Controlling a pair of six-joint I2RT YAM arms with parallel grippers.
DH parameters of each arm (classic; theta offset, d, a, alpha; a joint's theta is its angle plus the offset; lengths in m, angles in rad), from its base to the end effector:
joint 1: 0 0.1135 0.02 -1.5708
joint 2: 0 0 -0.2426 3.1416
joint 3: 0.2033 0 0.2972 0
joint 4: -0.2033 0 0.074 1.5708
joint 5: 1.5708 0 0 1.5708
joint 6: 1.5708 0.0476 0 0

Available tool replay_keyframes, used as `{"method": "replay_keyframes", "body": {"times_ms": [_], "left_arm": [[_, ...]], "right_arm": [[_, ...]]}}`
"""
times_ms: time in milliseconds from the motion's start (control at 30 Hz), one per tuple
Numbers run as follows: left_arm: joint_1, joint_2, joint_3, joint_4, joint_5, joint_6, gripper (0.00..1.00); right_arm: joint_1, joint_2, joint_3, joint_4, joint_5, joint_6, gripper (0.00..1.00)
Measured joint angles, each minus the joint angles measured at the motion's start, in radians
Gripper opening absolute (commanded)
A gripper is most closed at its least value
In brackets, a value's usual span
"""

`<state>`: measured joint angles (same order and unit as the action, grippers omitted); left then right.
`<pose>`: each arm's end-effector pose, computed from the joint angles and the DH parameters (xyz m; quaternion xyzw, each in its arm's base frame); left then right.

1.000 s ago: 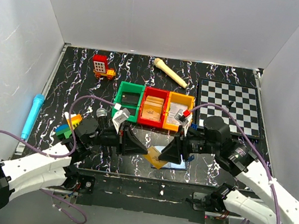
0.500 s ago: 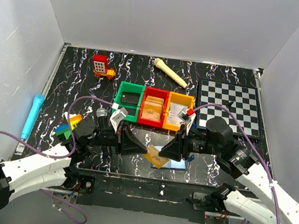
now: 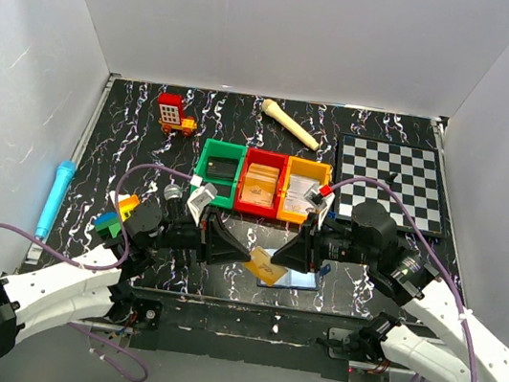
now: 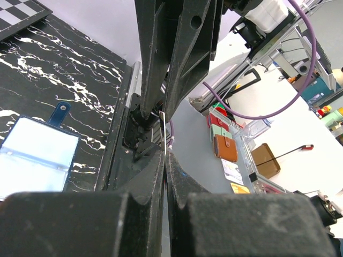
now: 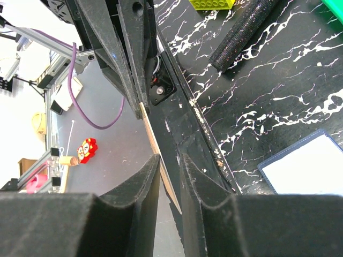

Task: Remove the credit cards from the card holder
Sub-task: Place the credit card in the storage box.

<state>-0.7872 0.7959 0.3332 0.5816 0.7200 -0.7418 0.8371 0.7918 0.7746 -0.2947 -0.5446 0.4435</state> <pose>0.1518 -0.1968 0.2236 0.2775 0.6151 -0.6533 0.3433 0.1496 0.2028 0.3059 -0.3075 0.7326 0.5131 0.3248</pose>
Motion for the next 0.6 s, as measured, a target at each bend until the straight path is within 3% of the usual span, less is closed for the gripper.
{"method": "replay_keyframes", "body": {"times_ms": [133, 333, 367, 467, 600], "left_arm": [[0.000, 0.001, 0.000, 0.000, -0.003, 0.000, 0.00], [0.000, 0.008, 0.000, -0.001, -0.006, 0.001, 0.00], [0.001, 0.009, 0.000, -0.002, -0.007, 0.001, 0.04], [0.003, 0.012, 0.000, -0.018, -0.021, 0.008, 0.33], [0.003, 0.011, 0.001, -0.065, -0.038, 0.029, 0.44]], "right_arm": [[0.000, 0.000, 0.000, 0.007, 0.000, 0.000, 0.24], [-0.002, 0.000, -0.001, 0.009, -0.005, -0.001, 0.01], [-0.003, -0.001, -0.001, 0.008, -0.011, -0.001, 0.01], [-0.005, -0.004, -0.001, 0.009, -0.020, 0.001, 0.01], [-0.007, -0.005, -0.001, 0.009, -0.018, 0.001, 0.01]]}}
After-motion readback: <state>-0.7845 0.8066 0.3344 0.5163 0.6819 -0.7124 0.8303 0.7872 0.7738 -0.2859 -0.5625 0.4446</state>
